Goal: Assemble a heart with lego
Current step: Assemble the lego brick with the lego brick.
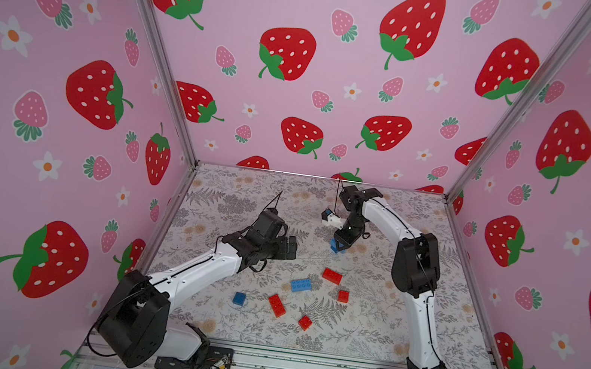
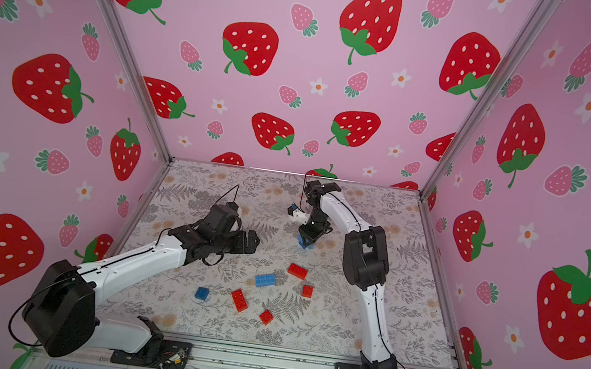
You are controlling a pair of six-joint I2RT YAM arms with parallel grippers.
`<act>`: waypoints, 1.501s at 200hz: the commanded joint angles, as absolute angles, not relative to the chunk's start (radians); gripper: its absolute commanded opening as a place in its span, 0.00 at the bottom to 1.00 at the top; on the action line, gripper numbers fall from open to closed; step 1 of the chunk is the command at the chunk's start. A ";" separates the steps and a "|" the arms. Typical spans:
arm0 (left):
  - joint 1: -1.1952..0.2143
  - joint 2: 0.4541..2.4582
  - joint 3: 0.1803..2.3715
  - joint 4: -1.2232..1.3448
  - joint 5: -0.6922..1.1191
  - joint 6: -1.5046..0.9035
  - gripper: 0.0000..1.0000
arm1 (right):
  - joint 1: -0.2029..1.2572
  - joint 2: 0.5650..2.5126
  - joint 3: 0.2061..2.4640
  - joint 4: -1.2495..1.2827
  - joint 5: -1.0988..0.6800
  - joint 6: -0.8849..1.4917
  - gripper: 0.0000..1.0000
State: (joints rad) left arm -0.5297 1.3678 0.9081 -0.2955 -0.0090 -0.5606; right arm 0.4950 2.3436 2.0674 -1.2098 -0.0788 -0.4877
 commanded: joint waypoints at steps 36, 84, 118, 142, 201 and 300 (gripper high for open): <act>-0.523 1.368 0.905 -0.288 -0.008 -0.558 1.00 | 0.518 2.424 2.041 -1.222 0.035 -0.326 0.07; -0.521 1.355 0.893 -0.288 -0.009 -0.558 1.00 | 0.520 2.442 2.027 -1.217 0.049 -0.265 0.07; -0.521 1.354 0.890 -0.287 -0.005 -0.559 1.00 | 0.520 2.389 2.041 -1.223 -0.004 -0.303 0.07; -0.522 1.354 0.890 -0.285 -0.003 -0.562 1.00 | 0.520 2.352 2.071 -1.231 -0.009 -0.327 0.07; -0.521 1.357 0.894 -0.282 -0.002 -0.565 1.00 | 0.521 2.391 2.126 -1.262 -0.023 -0.350 0.07; -0.519 1.367 0.905 -0.288 -0.003 -0.565 1.00 | 0.523 2.416 2.078 -1.253 -0.051 -0.401 0.07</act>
